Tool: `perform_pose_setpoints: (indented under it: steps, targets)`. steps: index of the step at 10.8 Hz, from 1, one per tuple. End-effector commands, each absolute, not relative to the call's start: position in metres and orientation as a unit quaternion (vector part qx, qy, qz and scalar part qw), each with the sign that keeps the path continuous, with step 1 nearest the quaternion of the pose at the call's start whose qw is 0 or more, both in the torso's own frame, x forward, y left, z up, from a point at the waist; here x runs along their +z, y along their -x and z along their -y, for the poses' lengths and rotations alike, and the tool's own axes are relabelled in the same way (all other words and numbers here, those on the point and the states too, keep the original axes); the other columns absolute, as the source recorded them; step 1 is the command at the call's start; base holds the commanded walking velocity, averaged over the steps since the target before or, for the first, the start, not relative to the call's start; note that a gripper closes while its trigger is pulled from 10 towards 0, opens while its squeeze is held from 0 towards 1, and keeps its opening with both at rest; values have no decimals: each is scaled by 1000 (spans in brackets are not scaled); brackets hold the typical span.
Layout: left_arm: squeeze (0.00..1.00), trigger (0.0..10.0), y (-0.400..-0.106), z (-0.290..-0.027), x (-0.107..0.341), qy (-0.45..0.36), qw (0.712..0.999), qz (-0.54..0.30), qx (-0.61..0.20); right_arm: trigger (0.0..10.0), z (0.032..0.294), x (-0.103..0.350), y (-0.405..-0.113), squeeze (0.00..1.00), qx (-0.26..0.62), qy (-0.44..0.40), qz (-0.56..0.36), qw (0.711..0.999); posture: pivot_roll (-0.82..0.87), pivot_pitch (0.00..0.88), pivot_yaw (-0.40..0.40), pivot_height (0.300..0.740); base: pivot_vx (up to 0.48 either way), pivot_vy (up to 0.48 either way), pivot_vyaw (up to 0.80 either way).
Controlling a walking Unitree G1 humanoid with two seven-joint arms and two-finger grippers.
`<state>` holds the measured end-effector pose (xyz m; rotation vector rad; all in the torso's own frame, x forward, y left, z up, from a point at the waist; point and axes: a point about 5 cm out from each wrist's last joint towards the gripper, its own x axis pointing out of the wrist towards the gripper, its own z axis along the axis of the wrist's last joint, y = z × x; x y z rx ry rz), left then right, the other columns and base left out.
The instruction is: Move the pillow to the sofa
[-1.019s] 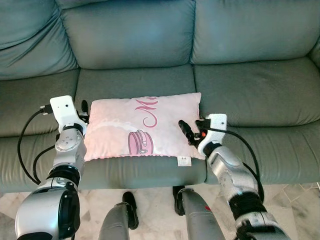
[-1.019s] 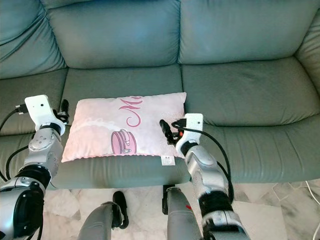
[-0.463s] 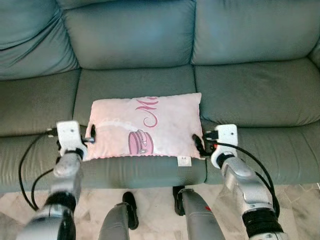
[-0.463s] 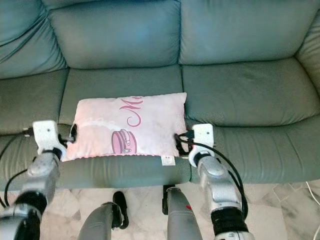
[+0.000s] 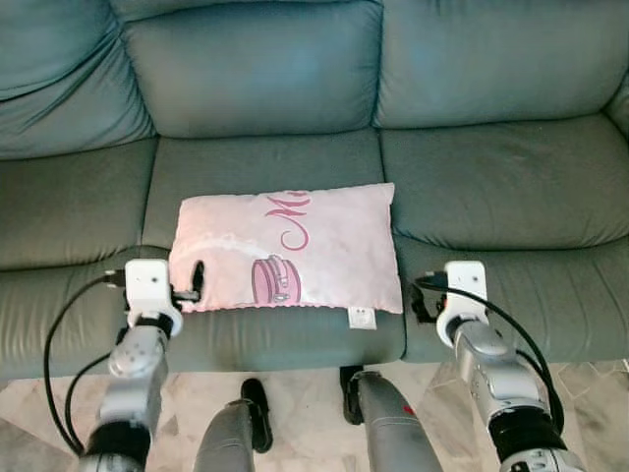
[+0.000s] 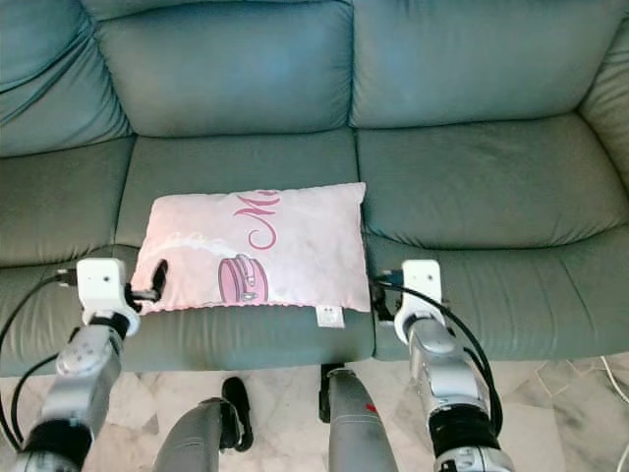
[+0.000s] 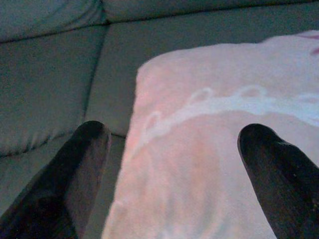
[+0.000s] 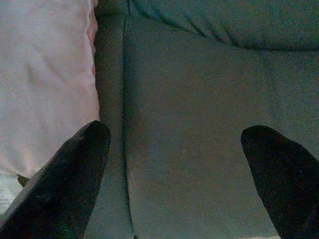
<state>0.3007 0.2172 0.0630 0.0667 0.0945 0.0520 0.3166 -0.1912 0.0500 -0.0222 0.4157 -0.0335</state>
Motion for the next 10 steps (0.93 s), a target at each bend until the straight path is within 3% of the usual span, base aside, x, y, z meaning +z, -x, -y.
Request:
perform_pose_setpoints:
  steps: [1, 10]
  targets:
    - [0, 10000, -290, -218, 52, -34, 996, -77, 21, 10000, 192, 37, -310, 1000, -17, -7, -220, 975, -182, 446, 45, 740, 0, 0, 0]
    - [0, 10000, -275, -223, 85, -40, 996, -75, -14, 10000, 174, 34, -329, 945, -13, -45, -227, 973, -69, 488, 97, 740, 0, 0, 0]
